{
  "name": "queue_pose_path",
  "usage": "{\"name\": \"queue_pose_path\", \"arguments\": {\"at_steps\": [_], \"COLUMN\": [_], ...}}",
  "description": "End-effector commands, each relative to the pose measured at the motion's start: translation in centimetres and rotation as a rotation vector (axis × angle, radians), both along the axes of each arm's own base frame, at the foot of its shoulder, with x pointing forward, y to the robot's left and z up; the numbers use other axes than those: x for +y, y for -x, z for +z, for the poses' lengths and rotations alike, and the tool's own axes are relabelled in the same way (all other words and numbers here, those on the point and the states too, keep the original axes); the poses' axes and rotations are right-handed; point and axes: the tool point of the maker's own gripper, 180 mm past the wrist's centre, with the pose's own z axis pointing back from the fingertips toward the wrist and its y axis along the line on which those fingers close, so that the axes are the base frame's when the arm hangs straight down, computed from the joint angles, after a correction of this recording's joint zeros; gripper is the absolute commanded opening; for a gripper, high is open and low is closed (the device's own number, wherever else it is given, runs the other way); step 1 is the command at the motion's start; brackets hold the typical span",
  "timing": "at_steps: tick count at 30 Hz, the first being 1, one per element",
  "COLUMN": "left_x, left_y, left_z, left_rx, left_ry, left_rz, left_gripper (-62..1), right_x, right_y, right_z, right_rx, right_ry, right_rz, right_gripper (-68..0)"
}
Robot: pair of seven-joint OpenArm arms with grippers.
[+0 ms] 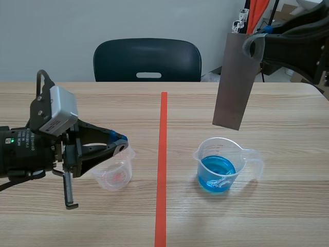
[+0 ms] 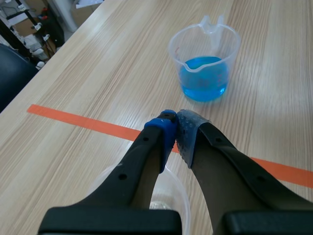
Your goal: Do the redox reaction experiment. raise the plate out of the solution
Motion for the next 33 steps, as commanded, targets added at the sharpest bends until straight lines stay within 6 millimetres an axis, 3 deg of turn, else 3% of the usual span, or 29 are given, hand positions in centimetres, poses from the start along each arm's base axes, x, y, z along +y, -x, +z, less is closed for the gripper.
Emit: {"name": "queue_pose_path", "arguments": {"at_steps": [1,7,15,33], "left_x": [-0.8,-3.1,-4.3,-7.7], "left_y": [-0.3,-1.1,-2.3,-1.4], "left_z": [1.0,1.3,2.4,2.9], "left_rx": [-0.017,-0.028,-0.060,-0.054], "left_ry": [0.032,0.018,0.021,0.029], "left_rz": [-0.009,-0.034,-0.034,-0.126], "left_gripper": [-58.8,-58.8,-58.8,-58.8], "right_x": [-0.3,-0.7,-1.1,-1.2], "right_y": [-0.2,-0.2,-0.2,-0.2], "right_z": [1.7,1.7,1.8,2.3], "right_rx": [-0.042,-0.040,-0.033,-0.027], "right_ry": [-0.004,0.017,0.024,0.008], "right_rz": [0.005,0.000,-0.009,-0.013], "right_gripper": [-66.9,-66.9,-66.9,-66.9]}}
